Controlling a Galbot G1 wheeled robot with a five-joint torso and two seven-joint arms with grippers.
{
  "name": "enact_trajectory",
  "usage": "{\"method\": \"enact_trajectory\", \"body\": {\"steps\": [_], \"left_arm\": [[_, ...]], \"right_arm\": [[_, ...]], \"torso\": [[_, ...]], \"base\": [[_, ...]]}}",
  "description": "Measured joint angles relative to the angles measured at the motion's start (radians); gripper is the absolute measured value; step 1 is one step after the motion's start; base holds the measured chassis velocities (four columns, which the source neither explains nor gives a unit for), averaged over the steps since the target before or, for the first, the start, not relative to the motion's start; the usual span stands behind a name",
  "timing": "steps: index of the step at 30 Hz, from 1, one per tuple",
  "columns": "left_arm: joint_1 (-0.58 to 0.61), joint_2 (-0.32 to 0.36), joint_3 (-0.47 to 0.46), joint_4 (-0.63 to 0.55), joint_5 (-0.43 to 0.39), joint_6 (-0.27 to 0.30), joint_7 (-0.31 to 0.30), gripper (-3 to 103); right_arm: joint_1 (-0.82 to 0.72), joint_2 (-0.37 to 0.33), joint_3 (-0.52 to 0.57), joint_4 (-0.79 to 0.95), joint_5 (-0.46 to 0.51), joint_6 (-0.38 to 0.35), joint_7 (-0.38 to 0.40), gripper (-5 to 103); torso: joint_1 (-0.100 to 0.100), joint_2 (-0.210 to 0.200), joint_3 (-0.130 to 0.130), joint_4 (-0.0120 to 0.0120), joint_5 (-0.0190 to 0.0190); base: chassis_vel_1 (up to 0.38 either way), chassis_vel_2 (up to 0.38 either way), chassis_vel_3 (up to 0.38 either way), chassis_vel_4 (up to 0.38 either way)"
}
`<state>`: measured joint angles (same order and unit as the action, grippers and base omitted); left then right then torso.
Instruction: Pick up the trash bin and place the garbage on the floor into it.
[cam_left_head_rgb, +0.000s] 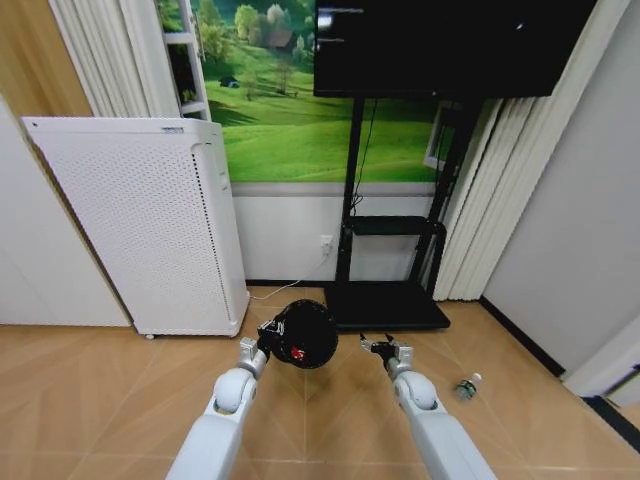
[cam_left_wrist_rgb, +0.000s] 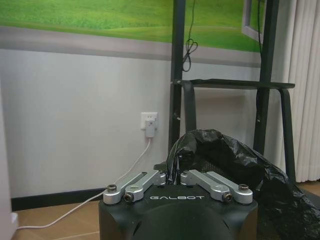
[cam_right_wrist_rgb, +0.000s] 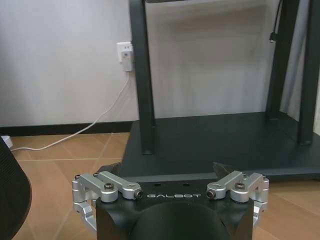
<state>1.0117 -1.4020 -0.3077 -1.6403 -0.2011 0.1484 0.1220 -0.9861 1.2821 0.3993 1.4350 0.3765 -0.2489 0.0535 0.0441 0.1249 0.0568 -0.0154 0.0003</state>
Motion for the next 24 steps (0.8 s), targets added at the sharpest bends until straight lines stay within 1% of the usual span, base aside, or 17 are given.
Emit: {"method": "enact_trajectory", "body": {"steps": [2, 4, 9, 10, 15, 16, 17, 18, 20, 22, 23, 24], "left_arm": [[0.0, 0.001, -0.001, 0.0, 0.0, 0.0, 0.0, 7], [0.0, 0.001, -0.004, 0.0, 0.0, 0.0, 0.001, 7], [0.003, 0.001, -0.006, -0.003, 0.0, 0.0, 0.001, 7], [0.005, 0.001, -0.006, -0.005, -0.001, 0.0, 0.003, 7], [0.009, 0.005, -0.008, -0.014, -0.007, 0.001, 0.002, 7], [0.013, 0.01, -0.012, -0.025, -0.017, 0.01, -0.002, 7], [0.015, 0.009, -0.02, -0.029, -0.022, 0.013, -0.005, 7], [0.015, 0.009, -0.02, -0.029, -0.022, 0.013, -0.005, 7], [0.015, 0.007, -0.027, -0.033, -0.023, 0.014, -0.007, 7], [0.014, 0.006, -0.029, -0.036, -0.025, 0.014, -0.008, 7], [0.014, 0.006, -0.029, -0.036, -0.025, 0.014, -0.008, 7], [0.013, 0.006, -0.032, -0.037, -0.027, 0.015, -0.008, 7]], "right_arm": [[0.0, 0.0, 0.0, 0.0, 0.0, -0.001, 0.0, 100], [-0.001, 0.0, -0.001, 0.003, 0.0, -0.005, 0.002, 100], [-0.009, 0.0, -0.006, 0.008, -0.01, 0.001, 0.005, 100], [-0.015, 0.0, -0.009, 0.01, -0.015, 0.002, 0.005, 100], [-0.025, 0.0, -0.015, 0.01, -0.014, 0.007, 0.004, 100], [-0.034, -0.006, -0.02, 0.005, -0.011, -0.004, -0.005, 100], [-0.05, -0.018, -0.032, -0.001, 0.006, -0.032, -0.01, 100], [-0.05, -0.018, -0.032, -0.001, 0.006, -0.032, -0.01, 100], [-0.081, -0.031, -0.045, 0.001, 0.03, -0.063, -0.01, 100], [-0.125, -0.047, -0.051, 0.022, 0.051, -0.103, -0.009, 100], [-0.125, -0.047, -0.051, 0.022, 0.051, -0.103, -0.009, 100], [-0.158, -0.055, -0.051, 0.031, 0.048, -0.116, -0.009, 100]], "torso": [[0.0, 0.0, 0.0, -0.0002, -0.0006], [0.0, 0.0, 0.0, -0.0001, 0.0], [0.0, 0.0, 0.0, 0.0, -0.0002], [0.0, 0.0, 0.0, -0.0006, -0.0002], [0.0, 0.0, 0.0, -0.0004, -0.0003], [0.0, 0.0, 0.0, 0.0002, -0.0003], [0.0, 0.0, 0.0, 0.0004, -0.0003], [0.0, 0.0, 0.0, 0.0004, -0.0003], [0.0, 0.0, 0.0, 0.0008, -0.0003], [0.0, 0.0, 0.0, 0.0006, -0.0003], [0.0, 0.0, 0.0, 0.0006, -0.0003], [0.0, 0.0, 0.0, 0.0001, -0.0005]], "base": [[-0.24, -0.264, 0.252, 0.236], [-0.274, -0.245, 0.239, 0.257], [-0.241, -0.224, 0.224, 0.235], [-0.152, -0.208, 0.203, 0.133], [-0.062, -0.085, 0.085, 0.089], [0.0, 0.0, 0.0, 0.0], [0.059, 0.056, -0.021, -0.039], [0.059, 0.056, -0.021, -0.039], [0.059, 0.062, -0.037, -0.03], [0.05, 0.069, -0.028, -0.021], [0.041, 0.069, -0.023, -0.02], [0.0, 0.0, 0.0, 0.0]]}}
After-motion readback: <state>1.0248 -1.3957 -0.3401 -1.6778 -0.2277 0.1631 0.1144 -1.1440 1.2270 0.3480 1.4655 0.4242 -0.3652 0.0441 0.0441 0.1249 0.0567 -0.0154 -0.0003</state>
